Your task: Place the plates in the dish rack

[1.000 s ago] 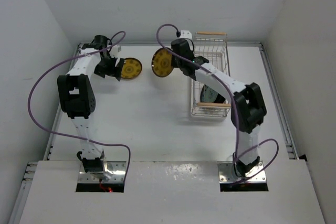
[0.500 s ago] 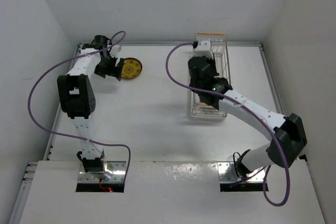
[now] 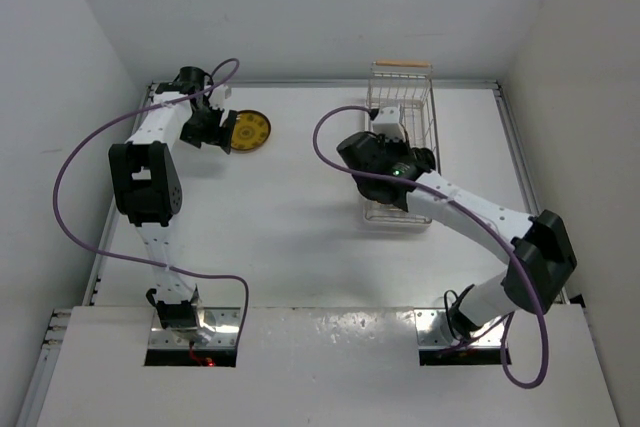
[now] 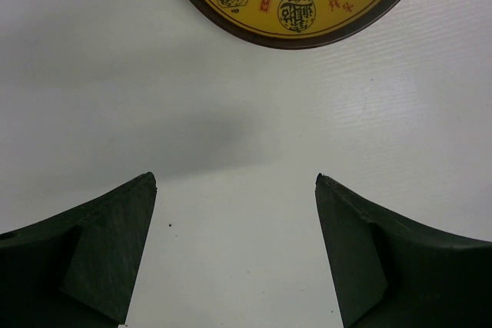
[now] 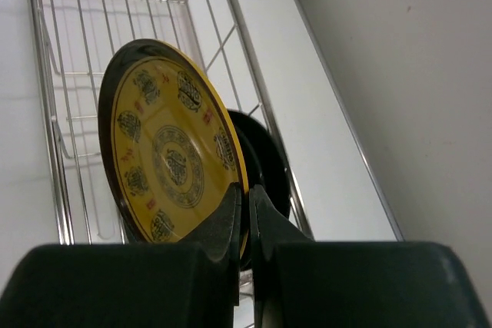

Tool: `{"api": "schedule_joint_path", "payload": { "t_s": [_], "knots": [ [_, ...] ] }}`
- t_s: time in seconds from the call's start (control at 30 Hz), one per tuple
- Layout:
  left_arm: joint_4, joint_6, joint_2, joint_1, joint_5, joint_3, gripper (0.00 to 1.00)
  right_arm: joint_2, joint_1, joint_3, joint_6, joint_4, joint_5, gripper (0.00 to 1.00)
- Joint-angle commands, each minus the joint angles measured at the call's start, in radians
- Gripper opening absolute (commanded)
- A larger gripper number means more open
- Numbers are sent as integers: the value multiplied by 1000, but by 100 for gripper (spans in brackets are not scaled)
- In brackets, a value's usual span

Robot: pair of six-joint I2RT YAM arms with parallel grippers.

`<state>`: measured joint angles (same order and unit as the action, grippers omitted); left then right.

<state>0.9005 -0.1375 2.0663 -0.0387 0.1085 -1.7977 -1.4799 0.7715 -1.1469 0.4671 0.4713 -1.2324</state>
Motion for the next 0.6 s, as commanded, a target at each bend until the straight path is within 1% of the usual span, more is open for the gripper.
{"api": "schedule_joint_path", "payload": {
  "t_s": [0.0,0.03,0.07,0.13,0.23,0.3,0.47,0.57],
  "knots": [
    [0,7,-14,2,10,-38,89,-43,28,-69,232,208,-49,0],
    [0,7,-14,2,10,-38,89,-52,25,-79,301,242,-33,0],
    [0,7,-14,2,10,-38,89,-74,28,-94,321,301,-30,0],
    [0,7,-14,2,10,-29,89,-83,29,-105,372,326,-21,0],
    [0,7,-14,2,10,-29,89,-106,35,-108,427,386,-36,0],
    [0,-2,-14,2,10,-29,89,-115,37,-114,500,469,-70,0],
    [0,-2,-14,2,10,-29,89,-126,46,-142,547,539,-125,0],
    [0,-2,-14,2,10,-29,89,-134,46,-143,547,543,-98,0]
  ]
}}
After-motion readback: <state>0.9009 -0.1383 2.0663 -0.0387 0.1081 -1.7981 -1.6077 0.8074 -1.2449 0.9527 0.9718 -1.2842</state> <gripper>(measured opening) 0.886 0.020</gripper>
